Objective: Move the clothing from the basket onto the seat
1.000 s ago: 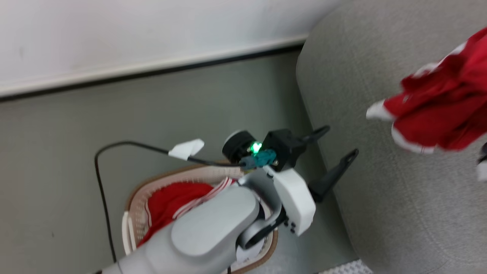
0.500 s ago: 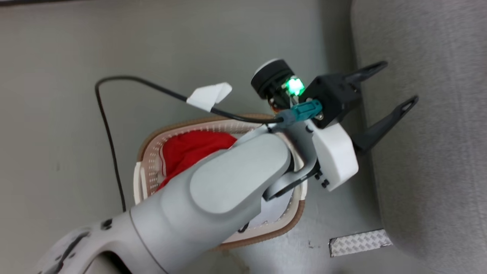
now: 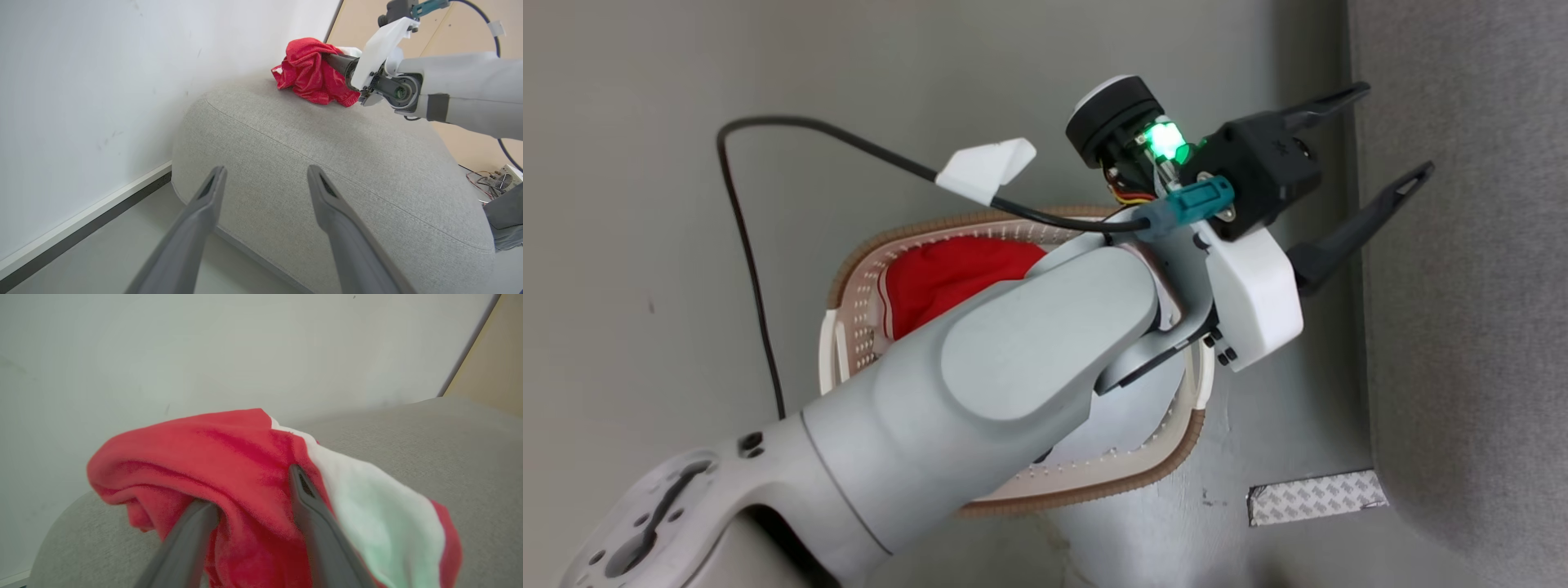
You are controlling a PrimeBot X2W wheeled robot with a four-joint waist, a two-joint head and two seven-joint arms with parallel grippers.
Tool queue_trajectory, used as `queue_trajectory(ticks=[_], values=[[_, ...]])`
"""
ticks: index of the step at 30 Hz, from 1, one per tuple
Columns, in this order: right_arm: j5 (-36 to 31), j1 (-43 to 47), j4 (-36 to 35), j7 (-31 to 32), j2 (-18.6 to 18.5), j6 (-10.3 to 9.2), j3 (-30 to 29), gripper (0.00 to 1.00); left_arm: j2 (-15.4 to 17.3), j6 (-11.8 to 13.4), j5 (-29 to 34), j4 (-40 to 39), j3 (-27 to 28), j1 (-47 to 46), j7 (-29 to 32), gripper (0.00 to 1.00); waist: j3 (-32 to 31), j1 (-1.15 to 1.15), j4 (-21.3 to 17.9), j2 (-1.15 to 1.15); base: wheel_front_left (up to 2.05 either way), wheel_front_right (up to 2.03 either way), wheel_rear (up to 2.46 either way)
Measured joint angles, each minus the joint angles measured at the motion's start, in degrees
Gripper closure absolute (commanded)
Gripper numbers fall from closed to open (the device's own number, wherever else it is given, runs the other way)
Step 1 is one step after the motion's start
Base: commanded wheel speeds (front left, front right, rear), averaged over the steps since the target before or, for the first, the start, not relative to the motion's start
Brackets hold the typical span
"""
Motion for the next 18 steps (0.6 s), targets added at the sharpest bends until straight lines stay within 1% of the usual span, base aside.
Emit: queue_trajectory(ticks=[3, 8, 12, 15, 18], values=[[-0.7, 2.0, -3.1, -0.1, 1.3, 0.00, -0.4, 0.00, -0.1, 0.3, -1.2, 1.3, -0.2, 0.2, -1.2, 0.00, -1.3, 0.00, -0.1, 0.00, 0.00, 0.00, 0.00], [-0.9, 10.9, -10.3, -0.1, 3.4, 0.00, 1.0, 0.00, 0.0, 0.6, -2.9, 3.5, -0.4, 4.1, -4.2, 0.00, -5.1, 0.00, -0.1, 0.00, 0.00, 0.00, 0.00], [-0.2, 20.6, -19.3, -0.1, 5.5, 0.00, 2.5, 0.00, 0.2, 1.5, -4.4, 5.0, 0.5, 8.8, -6.2, 0.00, -9.3, -0.01, 0.3, 0.00, 0.00, 0.00, 0.00], [-0.1, 29.1, -26.7, -0.1, 6.5, 0.00, 4.0, 0.00, 1.8, 2.1, -5.1, 5.9, 2.0, 12.6, -7.2, 0.00, -12.7, -0.02, 1.0, 0.00, 0.00, 0.00, 0.00], [0.2, 35.9, -33.8, -0.1, 8.2, 0.00, 5.2, 0.00, 3.6, 3.3, -5.9, 5.7, 4.6, 16.0, -7.6, 0.00, -16.0, -0.02, 1.8, 0.00, 0.00, 0.00, 0.00]])
